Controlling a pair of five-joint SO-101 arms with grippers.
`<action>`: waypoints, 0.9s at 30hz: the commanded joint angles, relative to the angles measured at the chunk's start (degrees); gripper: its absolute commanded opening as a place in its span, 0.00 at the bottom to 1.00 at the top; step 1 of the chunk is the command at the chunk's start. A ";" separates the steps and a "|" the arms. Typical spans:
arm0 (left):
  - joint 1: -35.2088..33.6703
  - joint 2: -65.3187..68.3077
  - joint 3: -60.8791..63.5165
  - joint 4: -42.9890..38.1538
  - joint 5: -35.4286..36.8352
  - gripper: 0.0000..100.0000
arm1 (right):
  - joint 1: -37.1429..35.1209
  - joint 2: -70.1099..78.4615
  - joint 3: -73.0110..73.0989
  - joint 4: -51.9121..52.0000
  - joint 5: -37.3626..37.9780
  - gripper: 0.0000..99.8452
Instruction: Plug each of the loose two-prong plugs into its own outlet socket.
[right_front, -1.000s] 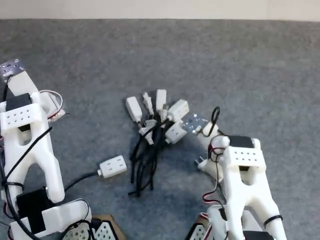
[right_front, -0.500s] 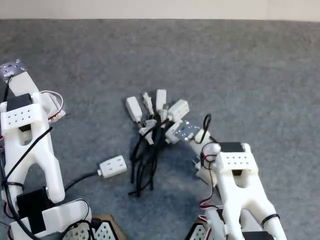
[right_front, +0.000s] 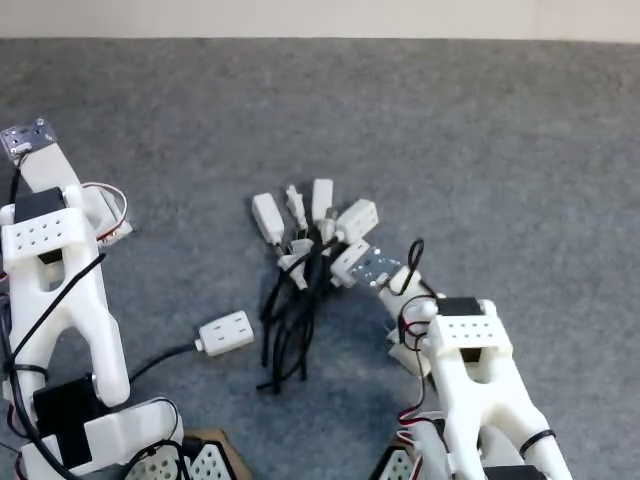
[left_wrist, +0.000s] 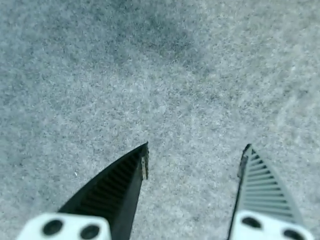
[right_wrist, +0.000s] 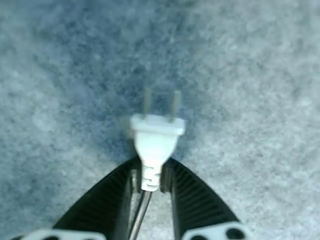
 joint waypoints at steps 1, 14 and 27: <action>-0.57 -2.24 -0.31 -0.26 -0.70 0.30 | -0.40 -1.10 -0.66 -0.40 -2.64 0.00; -1.10 -1.80 -22.55 23.74 -3.52 0.30 | -3.12 -1.54 -4.79 2.59 -12.92 0.01; 4.18 -2.59 -26.24 30.68 -10.73 0.30 | -25.63 -1.45 -22.90 -5.23 -23.38 0.01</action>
